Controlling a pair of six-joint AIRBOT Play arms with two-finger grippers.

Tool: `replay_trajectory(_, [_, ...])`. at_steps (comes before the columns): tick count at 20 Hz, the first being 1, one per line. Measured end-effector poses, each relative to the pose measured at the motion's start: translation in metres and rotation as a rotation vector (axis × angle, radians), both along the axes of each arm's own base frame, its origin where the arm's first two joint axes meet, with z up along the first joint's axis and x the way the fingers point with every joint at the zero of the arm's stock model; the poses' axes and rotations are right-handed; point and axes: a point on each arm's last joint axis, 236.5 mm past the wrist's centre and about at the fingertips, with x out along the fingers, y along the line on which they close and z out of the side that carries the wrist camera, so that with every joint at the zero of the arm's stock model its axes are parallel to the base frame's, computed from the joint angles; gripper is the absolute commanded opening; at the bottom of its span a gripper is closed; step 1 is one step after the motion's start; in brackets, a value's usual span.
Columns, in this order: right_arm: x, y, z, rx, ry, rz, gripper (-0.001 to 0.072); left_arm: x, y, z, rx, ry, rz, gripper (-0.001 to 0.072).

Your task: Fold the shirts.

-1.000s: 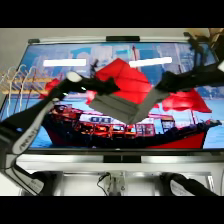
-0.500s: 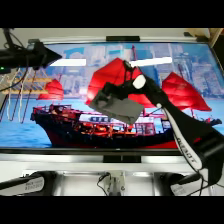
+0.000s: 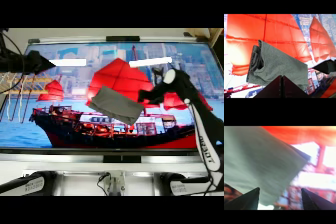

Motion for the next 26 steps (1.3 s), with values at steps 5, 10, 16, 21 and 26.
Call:
replay_trajectory(5, [-0.047, 0.007, -0.049, 0.157, 0.112, -0.139, 0.0669, -0.003, -0.003, -0.003, 0.018, 0.004, -0.012, 0.0038])
replay_trajectory(10, [-0.022, 0.048, -0.065, 0.320, 0.013, -0.282, 0.0225, -0.007, -0.019, -0.005, 0.021, 0.009, -0.050, 0.0038])
replay_trajectory(16, [0.043, 0.027, -0.028, 0.429, -0.229, -0.320, 0.0063, -0.011, -0.031, -0.007, 0.015, 0.021, -0.072, 0.0038])
replay_trajectory(21, [0.084, -0.132, 0.030, 0.312, -0.439, -0.493, 0.0063, -0.012, -0.034, -0.007, 0.007, 0.031, -0.071, 0.0038])
replay_trajectory(26, [-0.014, -0.289, 0.023, 0.085, -0.269, -0.687, 0.0063, -0.014, -0.039, -0.007, 0.002, 0.039, -0.075, 0.0038])
